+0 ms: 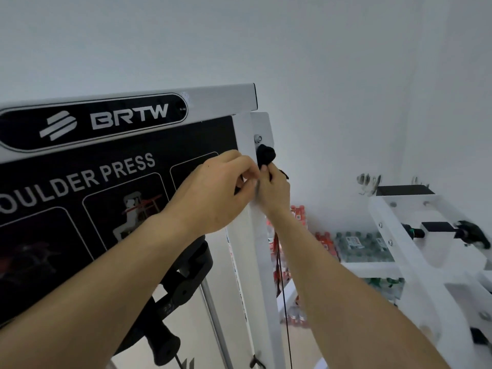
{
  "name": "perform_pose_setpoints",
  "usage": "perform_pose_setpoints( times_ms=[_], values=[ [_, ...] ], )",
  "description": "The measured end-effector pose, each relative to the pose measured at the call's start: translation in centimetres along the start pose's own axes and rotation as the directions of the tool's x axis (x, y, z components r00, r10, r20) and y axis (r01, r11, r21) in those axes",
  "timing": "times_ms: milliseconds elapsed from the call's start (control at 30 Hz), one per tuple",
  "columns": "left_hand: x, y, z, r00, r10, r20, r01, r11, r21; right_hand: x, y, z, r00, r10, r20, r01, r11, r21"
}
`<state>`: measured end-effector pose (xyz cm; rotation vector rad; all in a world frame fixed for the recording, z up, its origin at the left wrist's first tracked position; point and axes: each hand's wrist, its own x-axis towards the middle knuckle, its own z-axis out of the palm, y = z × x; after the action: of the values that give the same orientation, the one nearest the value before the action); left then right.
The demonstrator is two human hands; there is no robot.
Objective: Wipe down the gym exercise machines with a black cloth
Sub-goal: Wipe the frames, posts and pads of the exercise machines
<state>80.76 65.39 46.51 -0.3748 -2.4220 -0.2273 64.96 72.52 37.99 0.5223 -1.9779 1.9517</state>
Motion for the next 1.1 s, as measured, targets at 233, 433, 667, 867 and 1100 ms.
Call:
perform_pose_setpoints(
  times_ms=[233, 433, 667, 867, 1100],
  values=[
    [-1.3, 1.2, -0.8, 0.999, 0.029, 0.012, -0.029, 0.999, -0.026, -3.0, -2.1, -4.9, 0.973, -0.186, 0.134, 0.222, 0.909, -0.353],
    [-4.3, 3.5, -1.2, 0.997, -0.026, 0.076, 0.034, 0.995, -0.096, -11.1, -3.1, -9.0, 0.99, 0.004, 0.144, 0.047, 0.937, -0.346],
    [-14.4, 7.0, -0.5, 0.96, -0.019, 0.279, 0.075, 0.978, -0.192, -25.3, -5.5, -11.6, 0.987, 0.138, 0.077, -0.103, 0.932, -0.349],
    [-27.2, 8.9, -1.4, 0.917, -0.103, 0.385, 0.31, 0.791, -0.528, -38.6, -8.1, -10.2, 0.98, 0.193, 0.051, -0.165, 0.928, -0.333],
    [-38.8, 7.9, -6.3, 0.896, -0.117, 0.429, 0.322, 0.836, -0.444, -51.2, -11.8, -6.7, 0.949, 0.297, 0.107, -0.221, 0.867, -0.447]
  ],
)
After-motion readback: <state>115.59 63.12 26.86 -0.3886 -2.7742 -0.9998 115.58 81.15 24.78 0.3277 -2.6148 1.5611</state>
